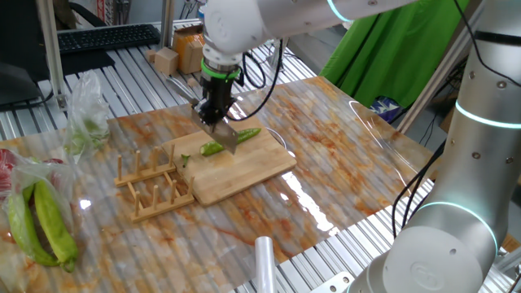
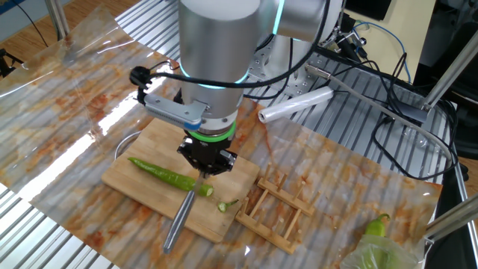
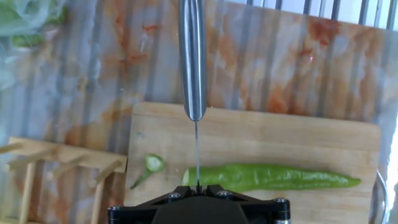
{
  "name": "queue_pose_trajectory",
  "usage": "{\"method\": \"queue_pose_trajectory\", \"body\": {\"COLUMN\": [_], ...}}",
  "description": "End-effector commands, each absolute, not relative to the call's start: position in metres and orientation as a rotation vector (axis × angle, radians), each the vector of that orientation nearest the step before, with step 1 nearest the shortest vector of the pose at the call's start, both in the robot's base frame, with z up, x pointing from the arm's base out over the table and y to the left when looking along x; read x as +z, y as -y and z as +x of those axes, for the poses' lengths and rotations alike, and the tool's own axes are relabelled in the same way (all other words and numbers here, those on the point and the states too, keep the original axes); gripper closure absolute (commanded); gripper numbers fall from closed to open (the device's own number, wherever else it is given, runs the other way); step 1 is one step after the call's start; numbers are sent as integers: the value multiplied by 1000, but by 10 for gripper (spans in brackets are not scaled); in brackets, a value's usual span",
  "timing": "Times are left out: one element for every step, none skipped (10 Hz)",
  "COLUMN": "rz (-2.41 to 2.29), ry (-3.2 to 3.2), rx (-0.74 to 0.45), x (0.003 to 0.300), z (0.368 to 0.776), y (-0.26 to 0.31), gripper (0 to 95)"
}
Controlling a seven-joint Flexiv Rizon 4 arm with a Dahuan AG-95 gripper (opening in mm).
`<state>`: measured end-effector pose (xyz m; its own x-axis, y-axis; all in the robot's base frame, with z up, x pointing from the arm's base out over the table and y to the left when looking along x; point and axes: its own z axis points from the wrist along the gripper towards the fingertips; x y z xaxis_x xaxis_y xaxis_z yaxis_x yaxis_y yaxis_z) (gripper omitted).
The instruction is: Chop the chili peppers
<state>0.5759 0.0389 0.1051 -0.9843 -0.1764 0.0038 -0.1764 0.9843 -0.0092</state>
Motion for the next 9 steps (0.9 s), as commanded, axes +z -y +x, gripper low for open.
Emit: {"method": "queue_pose_trajectory", "body": {"rz": [268, 268, 270, 277, 279, 277, 276, 269, 246], "ry": [3138, 3138, 3140, 3144, 3147, 3150, 3151, 3149, 3147], "rx": [16, 18, 21, 23, 22, 23, 22, 20, 17], "x": [99, 97, 95, 92, 89, 88, 87, 87, 87], "z": [576, 576, 577, 578, 578, 579, 579, 579, 579], "y": [-41, -41, -41, -41, -40, -40, -40, -40, -40], "gripper": [950, 950, 950, 950, 950, 950, 950, 950, 950]}}
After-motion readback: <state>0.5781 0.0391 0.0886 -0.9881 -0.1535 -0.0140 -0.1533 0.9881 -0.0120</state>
